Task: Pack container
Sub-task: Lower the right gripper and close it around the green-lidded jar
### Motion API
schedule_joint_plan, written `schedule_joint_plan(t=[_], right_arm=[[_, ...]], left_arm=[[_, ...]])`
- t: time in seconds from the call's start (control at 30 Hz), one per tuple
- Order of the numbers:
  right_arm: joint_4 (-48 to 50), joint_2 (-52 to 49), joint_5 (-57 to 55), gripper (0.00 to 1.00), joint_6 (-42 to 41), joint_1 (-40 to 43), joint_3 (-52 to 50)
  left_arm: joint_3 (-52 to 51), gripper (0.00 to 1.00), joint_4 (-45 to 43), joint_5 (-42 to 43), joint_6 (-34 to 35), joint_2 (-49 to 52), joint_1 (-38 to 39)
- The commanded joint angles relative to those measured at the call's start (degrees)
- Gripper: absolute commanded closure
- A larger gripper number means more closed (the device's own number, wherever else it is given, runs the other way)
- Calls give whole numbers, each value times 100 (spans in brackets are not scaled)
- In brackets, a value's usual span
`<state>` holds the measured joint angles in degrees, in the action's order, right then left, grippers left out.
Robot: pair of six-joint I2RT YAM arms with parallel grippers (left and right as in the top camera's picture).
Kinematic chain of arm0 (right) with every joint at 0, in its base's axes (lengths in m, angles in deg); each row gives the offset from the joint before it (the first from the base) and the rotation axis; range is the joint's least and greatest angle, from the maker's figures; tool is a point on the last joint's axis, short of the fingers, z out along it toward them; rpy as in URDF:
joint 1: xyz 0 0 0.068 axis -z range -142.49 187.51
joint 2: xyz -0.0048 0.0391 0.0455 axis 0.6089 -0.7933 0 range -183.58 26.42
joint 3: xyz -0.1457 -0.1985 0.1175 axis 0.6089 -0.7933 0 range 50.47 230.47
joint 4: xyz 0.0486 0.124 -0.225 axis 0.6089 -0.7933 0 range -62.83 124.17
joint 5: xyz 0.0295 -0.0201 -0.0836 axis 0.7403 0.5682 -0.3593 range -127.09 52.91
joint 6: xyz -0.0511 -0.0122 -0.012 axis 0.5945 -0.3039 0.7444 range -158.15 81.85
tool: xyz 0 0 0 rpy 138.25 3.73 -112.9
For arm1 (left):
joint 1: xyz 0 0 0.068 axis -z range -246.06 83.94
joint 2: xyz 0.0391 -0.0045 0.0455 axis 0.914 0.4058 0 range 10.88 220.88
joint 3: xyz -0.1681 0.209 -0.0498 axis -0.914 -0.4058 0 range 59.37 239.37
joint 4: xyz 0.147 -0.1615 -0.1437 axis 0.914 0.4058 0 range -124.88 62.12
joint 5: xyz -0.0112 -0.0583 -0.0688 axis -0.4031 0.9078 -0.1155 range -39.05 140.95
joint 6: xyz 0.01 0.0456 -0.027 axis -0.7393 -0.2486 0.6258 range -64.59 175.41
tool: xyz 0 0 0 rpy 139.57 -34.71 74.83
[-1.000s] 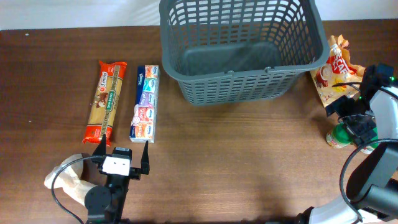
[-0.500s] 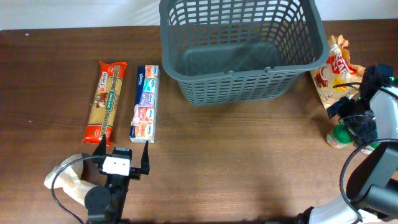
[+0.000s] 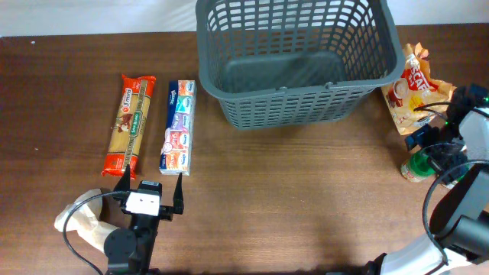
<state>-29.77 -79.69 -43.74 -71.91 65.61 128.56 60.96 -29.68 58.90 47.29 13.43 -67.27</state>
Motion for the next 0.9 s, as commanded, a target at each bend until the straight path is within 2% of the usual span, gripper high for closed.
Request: schedule_joint_plan(t=[0.0, 0.87], right_arm=[[35, -116, -90, 1, 203, 4, -31], [398, -133, 42, 1, 616, 4, -214]], left_arm=[[-48, 1, 0, -20, -11, 13, -31], [-48, 1, 0, -20, -11, 13, -31]])
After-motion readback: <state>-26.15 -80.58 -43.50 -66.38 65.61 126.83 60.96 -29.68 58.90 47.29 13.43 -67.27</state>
